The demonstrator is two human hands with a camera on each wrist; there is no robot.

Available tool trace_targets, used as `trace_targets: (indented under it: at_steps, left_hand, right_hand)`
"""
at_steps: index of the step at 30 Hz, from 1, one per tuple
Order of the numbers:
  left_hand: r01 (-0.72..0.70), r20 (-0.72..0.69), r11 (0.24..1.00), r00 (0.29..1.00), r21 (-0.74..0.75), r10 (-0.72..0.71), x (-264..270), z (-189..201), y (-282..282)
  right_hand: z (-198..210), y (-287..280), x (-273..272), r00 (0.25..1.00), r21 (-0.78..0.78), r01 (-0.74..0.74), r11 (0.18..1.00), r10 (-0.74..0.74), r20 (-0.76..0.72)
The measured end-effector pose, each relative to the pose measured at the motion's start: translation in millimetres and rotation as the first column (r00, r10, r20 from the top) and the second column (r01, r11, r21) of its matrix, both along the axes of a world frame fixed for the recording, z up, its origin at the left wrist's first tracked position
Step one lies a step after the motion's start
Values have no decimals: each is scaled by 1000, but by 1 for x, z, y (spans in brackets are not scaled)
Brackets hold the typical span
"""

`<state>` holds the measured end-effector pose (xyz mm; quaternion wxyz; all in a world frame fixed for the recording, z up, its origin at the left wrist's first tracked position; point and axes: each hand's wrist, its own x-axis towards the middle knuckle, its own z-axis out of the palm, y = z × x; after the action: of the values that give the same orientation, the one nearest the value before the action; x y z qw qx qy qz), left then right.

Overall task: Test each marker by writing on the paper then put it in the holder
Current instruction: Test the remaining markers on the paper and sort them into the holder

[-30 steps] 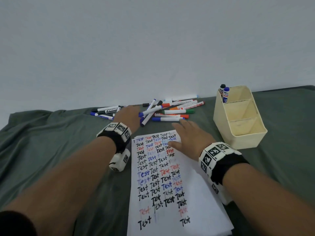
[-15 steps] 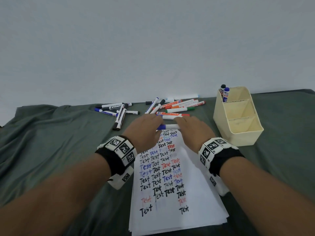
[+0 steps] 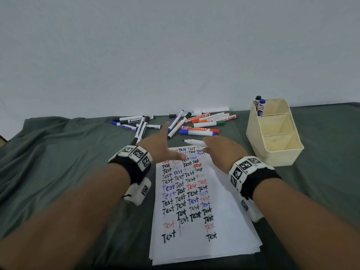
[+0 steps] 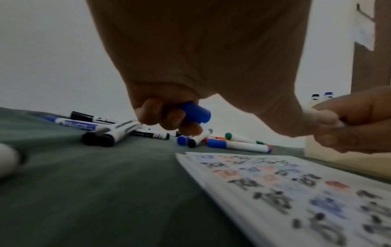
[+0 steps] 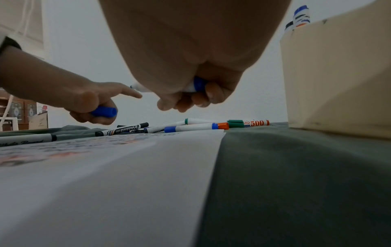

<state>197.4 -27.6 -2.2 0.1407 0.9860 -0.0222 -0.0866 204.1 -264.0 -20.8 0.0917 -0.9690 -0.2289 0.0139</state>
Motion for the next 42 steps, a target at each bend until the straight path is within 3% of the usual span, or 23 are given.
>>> trace_targets:
  at_steps: [5,8,14,21,26,31,35,39,42]
  left_hand:
    - [-105,23,994,994,2,105,-1,-13,39]
    - [-137,89,983,988,121,126,-3,-12,53]
    - [-3,-9,941,1000,338,6,3,-5,66]
    - [-58,46,964,998,260,48,1,-5,67]
    - [-46,80,946,997,322,21,-7,-2,58]
    - [60,106,897,987,437,-118,-15,6,25]
    - [200,-43,917,979,345,-197,-23,0,-1]
    - [180,-264,929,960,322,-95,-31,-19,-12]
    - [160,-326,925,944,345,-41,-34,-31,-11]
  right_hand:
    - [-2,0,1,1000,3,25,1000,-25,-11]
    - [-3,0,2,999,3,34,999,-34,-27]
    - [-1,-2,-1,998,168,50,985,-42,-51]
    - [8,-2,-6,999,89,-19,996,23,-47]
    - [8,-2,-7,999,171,24,985,-17,-43]
    - [6,2,-5,999,111,45,993,-45,-6]
    - [5,-1,-6,1000,72,13,997,-14,12]
    - [8,-2,-7,999,95,-29,995,28,16]
    - [12,-3,-8,999,91,-37,995,35,30]
